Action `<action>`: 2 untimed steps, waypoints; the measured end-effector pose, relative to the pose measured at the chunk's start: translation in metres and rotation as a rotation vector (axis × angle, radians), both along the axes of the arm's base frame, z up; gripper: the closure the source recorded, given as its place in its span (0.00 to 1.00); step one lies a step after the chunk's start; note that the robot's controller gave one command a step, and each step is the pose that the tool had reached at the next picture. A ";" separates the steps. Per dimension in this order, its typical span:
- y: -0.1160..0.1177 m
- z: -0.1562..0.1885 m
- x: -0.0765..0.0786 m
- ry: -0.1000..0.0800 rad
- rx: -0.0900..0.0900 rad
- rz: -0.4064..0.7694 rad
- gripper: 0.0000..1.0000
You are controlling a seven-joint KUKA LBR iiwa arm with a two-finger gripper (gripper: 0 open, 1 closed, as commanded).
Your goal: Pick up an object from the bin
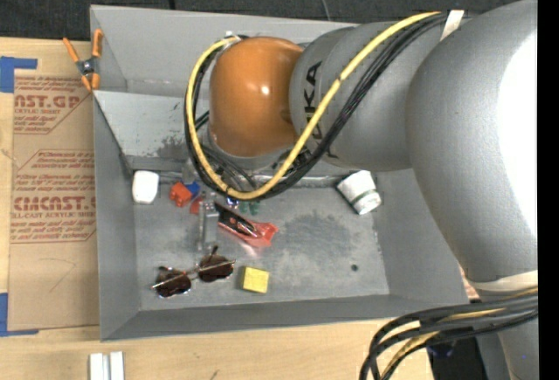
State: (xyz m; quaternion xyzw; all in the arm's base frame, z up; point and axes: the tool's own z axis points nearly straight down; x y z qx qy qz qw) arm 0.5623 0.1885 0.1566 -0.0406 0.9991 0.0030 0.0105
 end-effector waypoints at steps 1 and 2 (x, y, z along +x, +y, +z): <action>-0.015 -0.050 -0.014 0.024 -0.005 -0.046 0.00; -0.028 -0.069 -0.023 0.025 -0.003 -0.178 0.00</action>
Offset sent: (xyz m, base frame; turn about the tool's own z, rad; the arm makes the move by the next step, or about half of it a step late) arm -0.0389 -0.0602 -0.0866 -0.2803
